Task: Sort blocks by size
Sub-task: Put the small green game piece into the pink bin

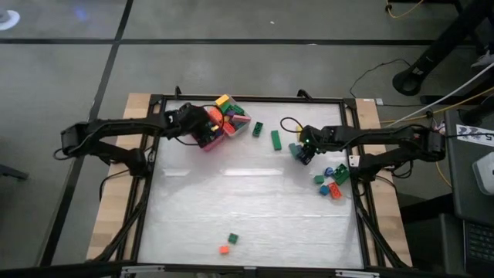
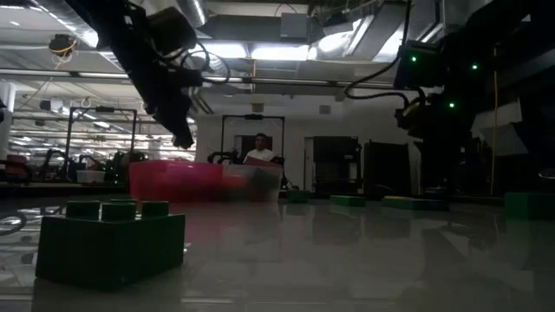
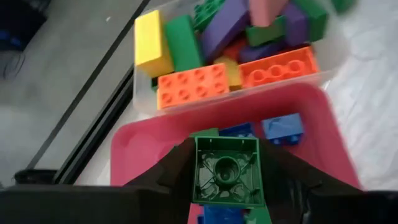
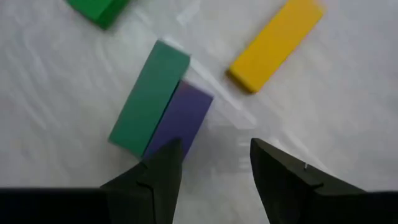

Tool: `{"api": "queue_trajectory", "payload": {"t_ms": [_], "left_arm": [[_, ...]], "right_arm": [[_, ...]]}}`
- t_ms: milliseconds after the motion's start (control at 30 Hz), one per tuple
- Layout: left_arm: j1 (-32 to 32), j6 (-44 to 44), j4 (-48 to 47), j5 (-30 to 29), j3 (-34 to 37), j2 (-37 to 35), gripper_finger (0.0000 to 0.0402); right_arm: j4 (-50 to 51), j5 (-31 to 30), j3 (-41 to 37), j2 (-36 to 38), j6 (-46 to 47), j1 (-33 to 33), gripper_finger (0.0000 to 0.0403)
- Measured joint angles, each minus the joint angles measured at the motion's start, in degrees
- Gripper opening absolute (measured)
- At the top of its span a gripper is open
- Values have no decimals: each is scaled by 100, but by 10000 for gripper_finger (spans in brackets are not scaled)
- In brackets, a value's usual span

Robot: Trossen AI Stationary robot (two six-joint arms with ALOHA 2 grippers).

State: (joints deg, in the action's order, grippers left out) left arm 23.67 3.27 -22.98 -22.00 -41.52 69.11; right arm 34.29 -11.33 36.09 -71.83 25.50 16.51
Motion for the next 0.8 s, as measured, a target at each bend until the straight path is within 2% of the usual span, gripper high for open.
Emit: {"api": "queue_trajectory", "payload": {"t_ms": [233, 633, 800], "left_arm": [[315, -205, -7, 3, 0, 222, 141], [570, -336, -3, 2, 1, 578, 142], [578, -585, -16, -173, 2, 578, 177]], "right_arm": [[-166, 520, -147, 0, 341, -4, 188], [-169, 604, -148, -1, 354, -4, 188], [-167, 757, -148, -2, 752, -67, 188]]}}
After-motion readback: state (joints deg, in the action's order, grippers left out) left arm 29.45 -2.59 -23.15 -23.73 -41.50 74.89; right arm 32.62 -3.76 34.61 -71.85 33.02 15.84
